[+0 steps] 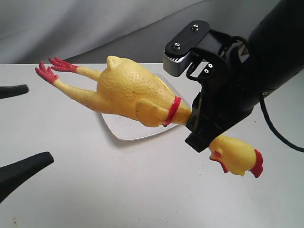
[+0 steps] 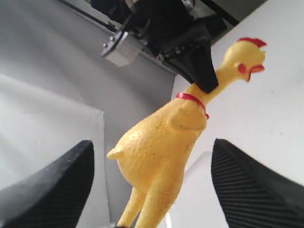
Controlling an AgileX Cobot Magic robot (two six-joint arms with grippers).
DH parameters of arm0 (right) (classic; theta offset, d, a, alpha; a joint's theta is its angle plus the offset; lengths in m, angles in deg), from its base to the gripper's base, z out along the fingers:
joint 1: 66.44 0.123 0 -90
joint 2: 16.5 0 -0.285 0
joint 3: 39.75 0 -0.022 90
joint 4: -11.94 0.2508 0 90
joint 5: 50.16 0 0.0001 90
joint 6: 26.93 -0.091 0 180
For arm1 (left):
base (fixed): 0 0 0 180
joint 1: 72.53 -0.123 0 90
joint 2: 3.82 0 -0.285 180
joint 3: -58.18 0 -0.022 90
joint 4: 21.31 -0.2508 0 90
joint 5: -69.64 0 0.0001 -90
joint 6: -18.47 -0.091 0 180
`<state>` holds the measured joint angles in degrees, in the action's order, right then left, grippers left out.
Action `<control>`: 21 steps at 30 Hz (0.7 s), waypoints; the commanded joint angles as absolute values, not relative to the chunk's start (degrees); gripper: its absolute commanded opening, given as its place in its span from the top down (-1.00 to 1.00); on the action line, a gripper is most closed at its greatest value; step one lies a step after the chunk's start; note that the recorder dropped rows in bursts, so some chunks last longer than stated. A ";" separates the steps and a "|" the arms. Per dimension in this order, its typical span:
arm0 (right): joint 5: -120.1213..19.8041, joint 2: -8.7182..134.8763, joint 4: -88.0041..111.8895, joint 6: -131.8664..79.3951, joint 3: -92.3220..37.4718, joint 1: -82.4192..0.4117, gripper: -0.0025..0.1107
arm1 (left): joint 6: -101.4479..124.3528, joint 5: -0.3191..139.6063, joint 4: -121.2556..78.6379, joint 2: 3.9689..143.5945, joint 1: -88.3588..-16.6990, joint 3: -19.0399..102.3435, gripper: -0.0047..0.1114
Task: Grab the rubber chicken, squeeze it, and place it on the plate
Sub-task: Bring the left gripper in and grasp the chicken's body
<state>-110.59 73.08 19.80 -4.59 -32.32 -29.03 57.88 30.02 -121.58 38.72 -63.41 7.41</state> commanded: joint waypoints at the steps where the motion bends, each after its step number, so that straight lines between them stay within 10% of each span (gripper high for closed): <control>1: -109.09 72.85 23.93 -3.81 -32.62 -29.81 0.96 | 41.57 37.23 -121.26 44.43 -57.00 7.72 -0.23; 21: -110.82 72.85 32.03 0.18 -32.62 -29.81 0.96 | -3.47 56.40 -96.50 62.30 -39.78 12.68 -0.23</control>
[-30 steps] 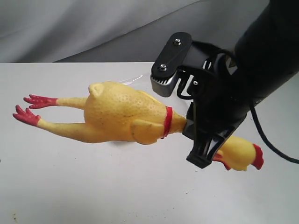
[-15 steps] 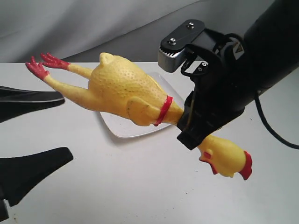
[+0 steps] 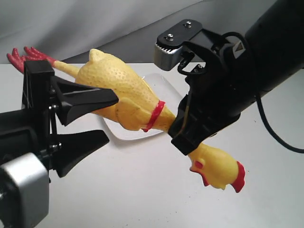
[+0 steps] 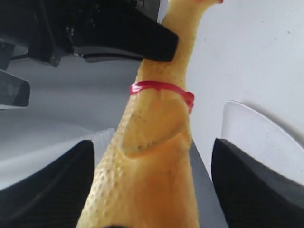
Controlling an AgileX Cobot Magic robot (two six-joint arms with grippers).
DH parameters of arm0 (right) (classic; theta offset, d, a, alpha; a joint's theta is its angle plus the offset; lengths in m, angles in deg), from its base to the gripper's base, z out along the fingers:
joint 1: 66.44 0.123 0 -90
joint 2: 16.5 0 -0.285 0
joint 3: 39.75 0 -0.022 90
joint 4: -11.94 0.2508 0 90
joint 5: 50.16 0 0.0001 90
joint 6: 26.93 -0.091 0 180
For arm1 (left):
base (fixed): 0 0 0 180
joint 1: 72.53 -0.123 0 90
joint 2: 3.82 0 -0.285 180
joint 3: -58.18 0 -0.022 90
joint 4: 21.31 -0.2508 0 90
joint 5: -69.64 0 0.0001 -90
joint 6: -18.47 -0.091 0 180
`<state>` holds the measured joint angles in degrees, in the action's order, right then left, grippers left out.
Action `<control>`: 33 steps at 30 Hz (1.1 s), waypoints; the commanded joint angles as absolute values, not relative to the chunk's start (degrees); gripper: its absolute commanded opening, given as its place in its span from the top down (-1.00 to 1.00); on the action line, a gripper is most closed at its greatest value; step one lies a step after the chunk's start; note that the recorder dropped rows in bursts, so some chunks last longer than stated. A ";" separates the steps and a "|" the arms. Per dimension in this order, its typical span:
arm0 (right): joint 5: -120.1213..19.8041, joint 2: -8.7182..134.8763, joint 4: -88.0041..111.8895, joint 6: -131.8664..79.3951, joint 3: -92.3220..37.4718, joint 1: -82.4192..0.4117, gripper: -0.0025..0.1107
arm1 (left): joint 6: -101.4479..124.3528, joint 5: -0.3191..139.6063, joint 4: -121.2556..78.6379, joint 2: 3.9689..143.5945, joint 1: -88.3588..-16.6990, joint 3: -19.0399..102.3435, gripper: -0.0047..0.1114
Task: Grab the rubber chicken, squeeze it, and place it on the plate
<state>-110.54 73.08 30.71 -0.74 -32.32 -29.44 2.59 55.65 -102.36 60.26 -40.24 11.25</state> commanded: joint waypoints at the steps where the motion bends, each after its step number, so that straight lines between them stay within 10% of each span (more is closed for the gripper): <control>1: -111.05 72.85 32.03 0.41 -32.62 -29.81 0.96 | -3.65 56.40 -96.50 62.81 -39.78 12.79 -0.23; 12: -114.01 72.85 38.01 5.50 -32.62 -29.81 0.96 | -14.66 58.05 -86.35 67.22 -39.78 13.28 -0.16; 23: -115.64 74.79 40.13 7.54 -32.50 -29.81 0.96 | -26.95 58.05 -64.89 67.22 -39.78 13.28 0.91; 33: -115.86 74.88 42.15 9.24 -32.50 -29.81 0.96 | -26.74 63.50 -61.22 67.22 -39.78 13.28 0.92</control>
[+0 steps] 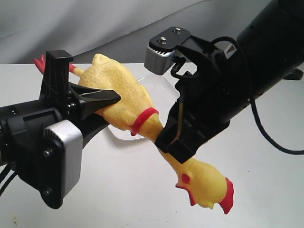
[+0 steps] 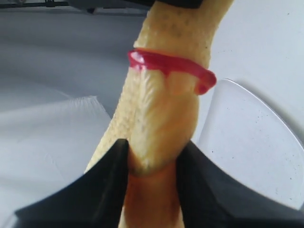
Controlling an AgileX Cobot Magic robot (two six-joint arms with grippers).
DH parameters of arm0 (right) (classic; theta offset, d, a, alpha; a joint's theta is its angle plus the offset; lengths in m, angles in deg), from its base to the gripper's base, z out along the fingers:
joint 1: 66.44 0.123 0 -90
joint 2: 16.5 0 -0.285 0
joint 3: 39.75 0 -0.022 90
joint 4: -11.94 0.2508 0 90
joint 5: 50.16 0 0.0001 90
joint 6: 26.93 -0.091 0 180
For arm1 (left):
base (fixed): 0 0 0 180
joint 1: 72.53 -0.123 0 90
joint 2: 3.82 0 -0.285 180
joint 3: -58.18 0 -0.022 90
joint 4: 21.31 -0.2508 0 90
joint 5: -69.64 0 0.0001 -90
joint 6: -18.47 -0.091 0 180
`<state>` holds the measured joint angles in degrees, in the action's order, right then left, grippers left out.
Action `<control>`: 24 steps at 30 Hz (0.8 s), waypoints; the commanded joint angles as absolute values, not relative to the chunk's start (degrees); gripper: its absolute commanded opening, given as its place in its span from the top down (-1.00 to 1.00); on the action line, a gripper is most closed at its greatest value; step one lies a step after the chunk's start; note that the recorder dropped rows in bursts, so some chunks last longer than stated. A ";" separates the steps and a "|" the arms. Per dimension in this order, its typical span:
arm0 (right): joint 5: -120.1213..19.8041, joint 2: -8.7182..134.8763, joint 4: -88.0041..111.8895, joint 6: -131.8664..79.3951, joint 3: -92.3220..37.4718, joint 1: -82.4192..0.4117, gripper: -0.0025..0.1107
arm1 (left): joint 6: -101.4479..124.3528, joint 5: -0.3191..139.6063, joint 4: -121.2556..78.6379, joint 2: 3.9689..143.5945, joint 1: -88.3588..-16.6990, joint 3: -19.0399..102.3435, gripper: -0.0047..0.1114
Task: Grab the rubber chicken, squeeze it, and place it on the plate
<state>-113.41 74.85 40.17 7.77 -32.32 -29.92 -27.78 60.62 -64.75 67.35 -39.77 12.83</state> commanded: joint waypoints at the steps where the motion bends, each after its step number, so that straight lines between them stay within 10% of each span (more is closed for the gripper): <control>1: -115.86 74.88 42.15 9.24 -32.50 -29.81 0.96 | -26.74 63.50 -61.22 67.22 -39.78 13.28 0.92; 6: -115.75 74.88 42.14 9.24 -32.50 -29.81 0.96 | -26.74 63.50 -61.22 67.22 -39.78 13.28 0.64; 13: -115.75 74.88 42.14 9.24 -32.50 -29.81 0.96 | -25.80 62.96 -60.29 67.22 -39.78 13.28 -0.43; 24: -115.41 74.88 41.91 9.03 -32.50 -29.81 0.96 | -25.12 61.34 -59.35 67.22 -39.78 13.28 -0.30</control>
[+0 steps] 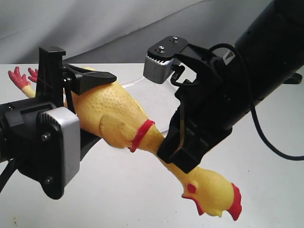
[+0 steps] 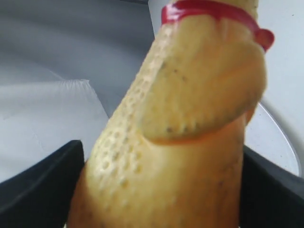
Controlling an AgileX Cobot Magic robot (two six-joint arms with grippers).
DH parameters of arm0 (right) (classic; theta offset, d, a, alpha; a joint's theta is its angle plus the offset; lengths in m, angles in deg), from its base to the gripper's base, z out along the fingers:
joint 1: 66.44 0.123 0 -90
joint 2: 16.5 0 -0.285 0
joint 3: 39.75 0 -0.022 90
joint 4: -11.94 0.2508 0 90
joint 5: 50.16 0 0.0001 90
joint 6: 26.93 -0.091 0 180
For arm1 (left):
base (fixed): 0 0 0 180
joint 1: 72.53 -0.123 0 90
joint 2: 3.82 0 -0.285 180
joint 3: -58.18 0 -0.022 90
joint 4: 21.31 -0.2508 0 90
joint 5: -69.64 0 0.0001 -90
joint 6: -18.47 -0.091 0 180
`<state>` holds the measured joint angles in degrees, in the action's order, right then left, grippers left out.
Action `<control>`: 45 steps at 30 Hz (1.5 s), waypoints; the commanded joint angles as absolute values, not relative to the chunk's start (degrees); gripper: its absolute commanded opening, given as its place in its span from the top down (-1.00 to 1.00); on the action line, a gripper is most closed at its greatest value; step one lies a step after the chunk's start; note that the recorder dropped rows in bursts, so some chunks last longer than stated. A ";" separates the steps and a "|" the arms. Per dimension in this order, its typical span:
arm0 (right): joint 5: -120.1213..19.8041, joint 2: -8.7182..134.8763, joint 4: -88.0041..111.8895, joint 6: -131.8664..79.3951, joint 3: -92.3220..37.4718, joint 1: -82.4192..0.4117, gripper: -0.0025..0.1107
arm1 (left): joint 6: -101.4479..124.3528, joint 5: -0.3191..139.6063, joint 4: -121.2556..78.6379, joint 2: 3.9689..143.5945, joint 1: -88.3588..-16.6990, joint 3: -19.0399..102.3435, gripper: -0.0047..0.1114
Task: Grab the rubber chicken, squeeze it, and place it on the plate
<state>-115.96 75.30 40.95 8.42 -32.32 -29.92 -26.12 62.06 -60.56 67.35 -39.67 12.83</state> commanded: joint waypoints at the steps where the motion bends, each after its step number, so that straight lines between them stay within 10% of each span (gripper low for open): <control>1: -115.00 74.88 41.64 8.40 -32.50 -29.81 0.96 | -25.12 61.34 -59.35 67.22 -39.49 13.28 -0.27; 5: -113.01 74.88 36.66 3.90 -32.50 -29.81 0.96 | -25.12 61.34 -59.35 67.22 -36.83 12.68 -0.01; 11: -112.00 74.88 33.95 1.10 -32.50 -29.81 0.96 | -25.50 65.53 -59.50 67.22 -34.28 11.86 0.91; 34: -112.45 74.88 34.54 1.37 -32.50 -29.81 0.96 | -25.00 75.64 -59.27 69.58 -34.28 11.86 0.92; 37: -112.45 74.88 34.54 1.46 -32.50 -29.81 0.96 | -25.00 69.20 -59.27 69.58 -34.28 11.86 0.81; 42: -111.46 74.88 33.79 0.50 -32.50 -29.81 0.96 | -21.55 66.66 -55.73 69.58 -34.28 11.86 -0.35; 45: -108.90 74.88 29.13 -3.66 -32.50 -29.81 0.96 | -19.98 65.51 -55.73 69.58 -33.96 11.86 -0.32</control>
<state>-111.63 75.54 31.70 -1.27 -32.18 -29.82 -21.48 66.81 -56.71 69.36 -34.52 12.21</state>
